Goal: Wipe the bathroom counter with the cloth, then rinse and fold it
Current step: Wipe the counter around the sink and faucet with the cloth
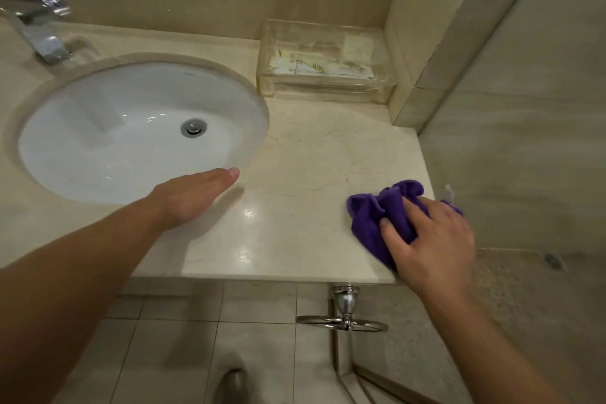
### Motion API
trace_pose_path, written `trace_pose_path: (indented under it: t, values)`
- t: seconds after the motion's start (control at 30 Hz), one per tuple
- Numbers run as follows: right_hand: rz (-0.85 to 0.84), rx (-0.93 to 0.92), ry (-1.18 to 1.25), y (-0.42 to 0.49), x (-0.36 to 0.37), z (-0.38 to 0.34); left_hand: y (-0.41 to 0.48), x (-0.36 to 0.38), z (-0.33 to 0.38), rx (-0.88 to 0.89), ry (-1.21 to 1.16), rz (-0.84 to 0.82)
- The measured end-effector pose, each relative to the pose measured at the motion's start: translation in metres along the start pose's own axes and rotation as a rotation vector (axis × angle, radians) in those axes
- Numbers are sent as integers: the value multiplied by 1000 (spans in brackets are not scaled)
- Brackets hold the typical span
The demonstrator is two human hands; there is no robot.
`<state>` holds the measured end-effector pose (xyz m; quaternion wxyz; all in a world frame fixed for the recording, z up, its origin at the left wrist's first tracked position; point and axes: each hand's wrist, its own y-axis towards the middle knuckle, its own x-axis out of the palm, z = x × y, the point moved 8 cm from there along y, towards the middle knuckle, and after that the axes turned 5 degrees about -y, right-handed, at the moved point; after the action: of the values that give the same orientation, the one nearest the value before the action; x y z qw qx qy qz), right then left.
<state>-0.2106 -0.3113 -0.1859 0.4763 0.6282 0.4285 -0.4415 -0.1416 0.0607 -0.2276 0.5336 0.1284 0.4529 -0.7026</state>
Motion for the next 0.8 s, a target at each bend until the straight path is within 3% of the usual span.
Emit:
trace_pose_path:
  t: [0.17,0.47,0.6,0.8]
  values:
    - [-38,147,-57,-8,8,-30,2,3,2,11,89,10]
    - [-103,-235,70,13,37,-195,1,3,4,46,32,7]
    - [-153,-281,37,78,49,-197,1,-1,2,34,39,9]
    - [-183,-193,4,161,70,-190,9,0,9,103,57,9]
